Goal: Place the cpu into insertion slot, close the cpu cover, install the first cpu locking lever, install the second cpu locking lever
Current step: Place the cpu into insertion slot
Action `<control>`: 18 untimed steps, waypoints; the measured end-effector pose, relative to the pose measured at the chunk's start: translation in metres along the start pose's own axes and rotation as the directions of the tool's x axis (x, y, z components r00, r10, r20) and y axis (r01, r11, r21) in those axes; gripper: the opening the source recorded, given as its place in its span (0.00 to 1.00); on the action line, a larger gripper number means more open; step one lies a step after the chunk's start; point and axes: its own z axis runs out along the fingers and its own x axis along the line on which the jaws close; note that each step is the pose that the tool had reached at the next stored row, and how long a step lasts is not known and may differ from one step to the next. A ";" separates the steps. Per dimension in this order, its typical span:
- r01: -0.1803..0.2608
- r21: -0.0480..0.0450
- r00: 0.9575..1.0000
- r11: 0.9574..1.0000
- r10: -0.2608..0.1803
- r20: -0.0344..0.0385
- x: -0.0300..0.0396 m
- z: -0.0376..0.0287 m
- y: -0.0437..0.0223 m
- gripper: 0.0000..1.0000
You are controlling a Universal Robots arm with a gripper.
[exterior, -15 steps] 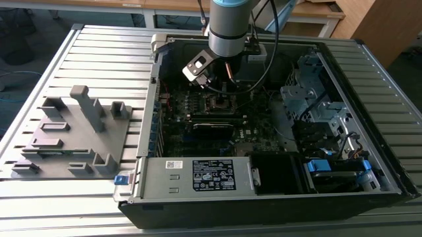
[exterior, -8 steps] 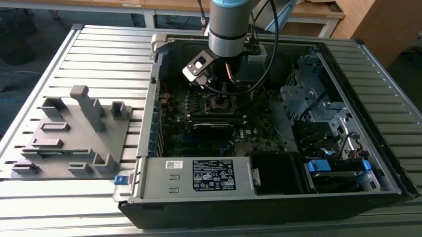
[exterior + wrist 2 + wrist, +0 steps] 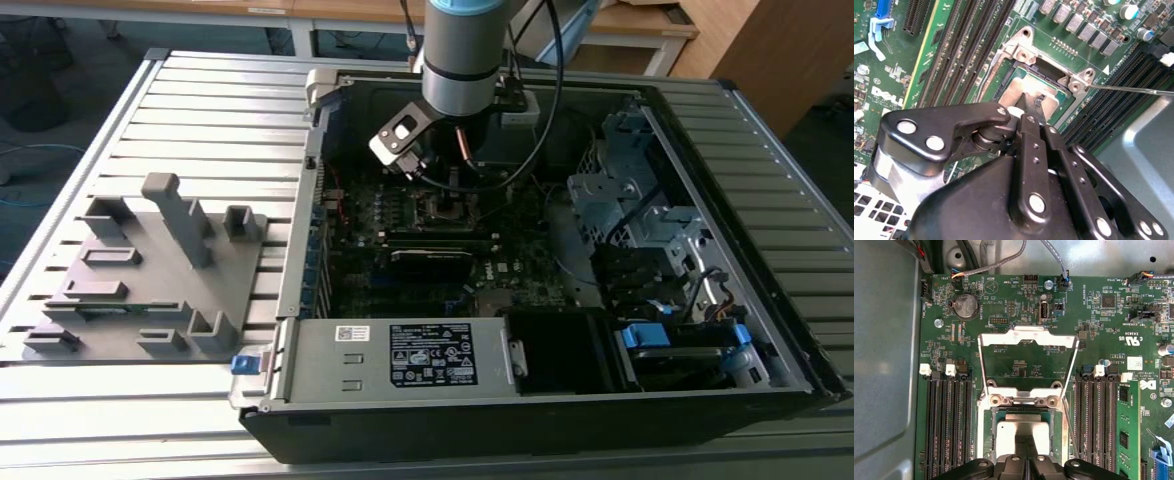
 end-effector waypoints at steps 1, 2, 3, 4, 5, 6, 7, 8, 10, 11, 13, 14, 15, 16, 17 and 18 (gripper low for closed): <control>0.000 0.000 1.000 1.000 0.000 0.000 0.0000 0.0000 0.0000 0.11; 0.000 0.000 1.000 1.000 0.000 0.000 0.0000 0.0001 0.0000 0.11; 0.000 0.000 1.000 1.000 0.000 0.000 0.0000 0.0002 0.0000 0.11; 0.000 0.000 1.000 1.000 0.000 0.000 0.0001 0.0002 0.0000 0.11; 0.000 0.000 1.000 1.000 0.000 0.000 0.0000 0.0002 0.0000 0.11; 0.000 0.000 1.000 1.000 0.000 0.000 0.0001 0.0003 0.0000 0.11; 0.000 0.000 1.000 1.000 0.000 0.000 0.0000 0.0003 0.0000 0.11; 0.000 0.000 1.000 1.000 0.000 0.000 0.0001 0.0002 0.0001 0.11; 0.000 -0.001 1.000 1.000 0.000 -0.002 0.0003 -0.0006 0.0002 0.11; 0.000 -0.001 1.000 1.000 0.000 -0.002 0.0004 -0.0014 0.0003 0.11; 0.000 -0.001 1.000 1.000 0.000 -0.001 0.0002 -0.0065 0.0003 0.11; 0.000 0.000 1.000 1.000 0.000 -0.001 0.0003 -0.0098 0.0004 0.11; 0.000 0.000 1.000 1.000 0.000 0.000 0.0003 -0.0115 0.0005 0.11; 0.000 0.000 1.000 1.000 0.000 -0.001 0.0003 -0.0131 0.0005 0.11; 0.000 0.000 1.000 1.000 0.000 0.000 0.0004 -0.0145 0.0006 0.11; 0.000 0.000 1.000 1.000 0.000 0.000 0.0004 -0.0158 0.0006 0.11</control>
